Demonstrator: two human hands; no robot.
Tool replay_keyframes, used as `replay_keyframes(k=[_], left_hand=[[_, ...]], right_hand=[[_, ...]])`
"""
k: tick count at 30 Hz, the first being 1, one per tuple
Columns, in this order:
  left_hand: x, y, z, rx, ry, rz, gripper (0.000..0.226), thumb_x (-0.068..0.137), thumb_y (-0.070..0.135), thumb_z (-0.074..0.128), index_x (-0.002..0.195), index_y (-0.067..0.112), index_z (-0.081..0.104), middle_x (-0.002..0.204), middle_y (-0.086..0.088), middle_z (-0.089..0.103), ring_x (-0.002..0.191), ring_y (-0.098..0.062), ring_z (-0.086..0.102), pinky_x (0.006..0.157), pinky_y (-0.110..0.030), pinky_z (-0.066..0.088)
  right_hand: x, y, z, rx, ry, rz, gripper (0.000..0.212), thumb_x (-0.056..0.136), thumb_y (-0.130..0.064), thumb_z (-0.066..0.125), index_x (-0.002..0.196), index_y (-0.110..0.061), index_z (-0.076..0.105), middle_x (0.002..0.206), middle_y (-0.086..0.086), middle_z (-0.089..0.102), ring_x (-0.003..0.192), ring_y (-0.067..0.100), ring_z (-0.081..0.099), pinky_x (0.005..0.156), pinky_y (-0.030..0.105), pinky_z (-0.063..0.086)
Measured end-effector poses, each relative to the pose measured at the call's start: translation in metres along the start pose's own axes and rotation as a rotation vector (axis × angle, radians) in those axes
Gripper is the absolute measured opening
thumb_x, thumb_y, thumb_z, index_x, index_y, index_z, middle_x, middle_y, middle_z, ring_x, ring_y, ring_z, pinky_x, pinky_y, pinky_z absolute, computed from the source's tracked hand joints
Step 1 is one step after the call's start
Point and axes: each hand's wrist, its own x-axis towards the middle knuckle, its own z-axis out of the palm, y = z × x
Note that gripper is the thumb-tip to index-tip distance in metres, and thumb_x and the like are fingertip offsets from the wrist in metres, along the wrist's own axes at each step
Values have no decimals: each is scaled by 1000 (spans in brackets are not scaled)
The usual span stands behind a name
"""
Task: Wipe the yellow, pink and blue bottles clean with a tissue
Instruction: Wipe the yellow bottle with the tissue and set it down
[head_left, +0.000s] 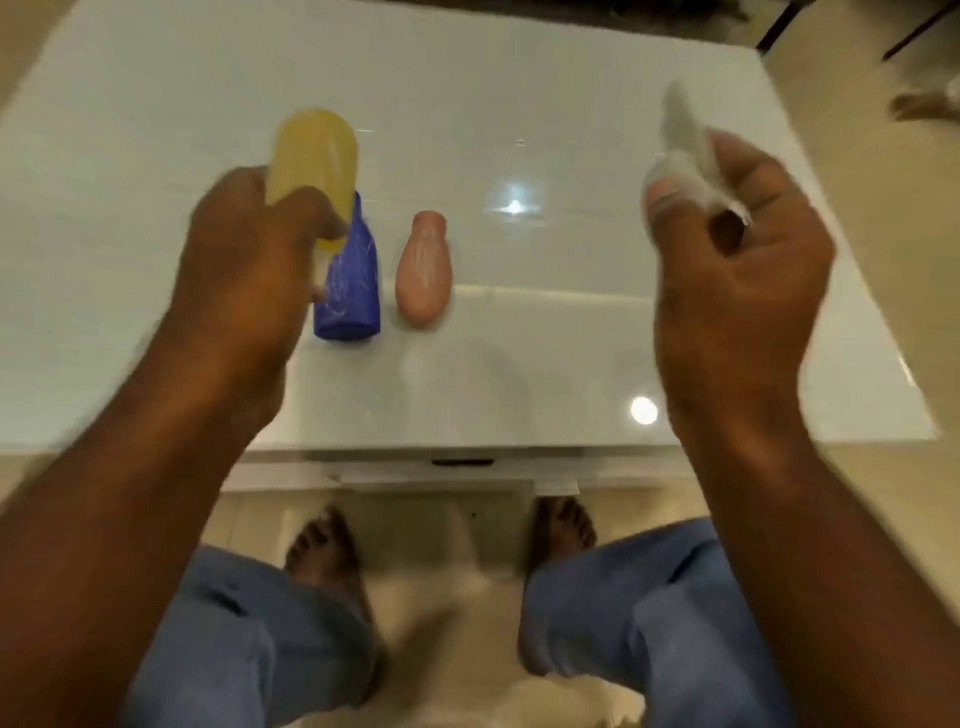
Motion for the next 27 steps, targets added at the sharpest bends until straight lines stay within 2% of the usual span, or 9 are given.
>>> replay_keyframes(k=[2, 5, 7, 10, 12, 17, 19, 22, 27], left_hand=[[-11, 1, 3, -53, -15, -85, 20, 66, 24, 57, 87, 21, 60, 85, -3, 58, 77, -20, 54, 69, -36, 44], [-33, 7, 10, -192, -137, -189, 22, 78, 12, 61, 100, 16, 61, 89, -3, 60, 82, -21, 57, 69, -35, 46], [-45, 5, 10, -252, -195, -220, 21, 87, 3, 56, 103, 16, 61, 91, -4, 61, 80, -18, 59, 67, -31, 48], [-53, -4, 9, -254, -183, -299, 43, 90, 6, 57, 132, 12, 51, 103, -10, 66, 80, -17, 66, 64, -28, 56], [-51, -13, 6, -236, -172, -349, 47, 92, 8, 58, 138, 11, 46, 103, -12, 66, 79, -18, 67, 64, -28, 57], [-33, -21, 15, -229, -155, -385, 39, 93, 18, 59, 131, 16, 50, 88, -12, 62, 71, -18, 61, 61, -30, 51], [-24, -19, 24, -272, -138, -415, 24, 97, 30, 58, 117, 19, 55, 85, -10, 63, 71, -20, 58, 59, -32, 51], [-10, -14, 37, -372, -135, -462, 24, 98, 44, 51, 94, 21, 57, 90, -12, 71, 69, -22, 58, 60, -33, 49], [-5, -26, 39, -379, -141, -564, 35, 99, 46, 46, 96, 14, 60, 102, -15, 72, 65, -22, 57, 57, -31, 48]], right_hand=[[-17, -12, -3, -20, -13, 75, 31, 97, -22, 70, 128, -14, 68, 120, 4, 72, 105, 11, 71, 78, 12, 53], [-28, -30, -3, 7, -93, 167, 30, 97, -20, 71, 126, -27, 70, 112, -13, 72, 90, 0, 70, 75, 15, 55], [-27, -46, 0, 5, -207, 121, 33, 97, -15, 70, 127, -29, 70, 116, -18, 69, 91, 2, 72, 80, 21, 62], [-20, -58, 9, -109, -354, -10, 25, 97, -14, 68, 117, -26, 76, 114, -16, 74, 97, 5, 74, 89, 32, 64], [-16, -51, 15, -207, -395, -60, 23, 97, -18, 67, 114, -29, 78, 115, -16, 75, 104, 4, 72, 92, 32, 62], [-17, -16, 23, -241, -399, 75, 16, 97, -34, 68, 111, -35, 77, 108, -16, 74, 95, 1, 69, 80, 20, 54], [-15, -9, 30, -232, -434, 71, 14, 98, -37, 68, 105, -33, 79, 101, -15, 76, 95, 3, 71, 79, 19, 56], [-8, -4, 34, -208, -424, -49, 12, 98, -24, 69, 103, -27, 80, 99, -14, 77, 97, 6, 71, 77, 14, 57], [10, 11, 26, -260, -446, -99, 31, 92, -4, 68, 118, -21, 74, 112, -11, 75, 107, 7, 71, 92, 22, 59]])
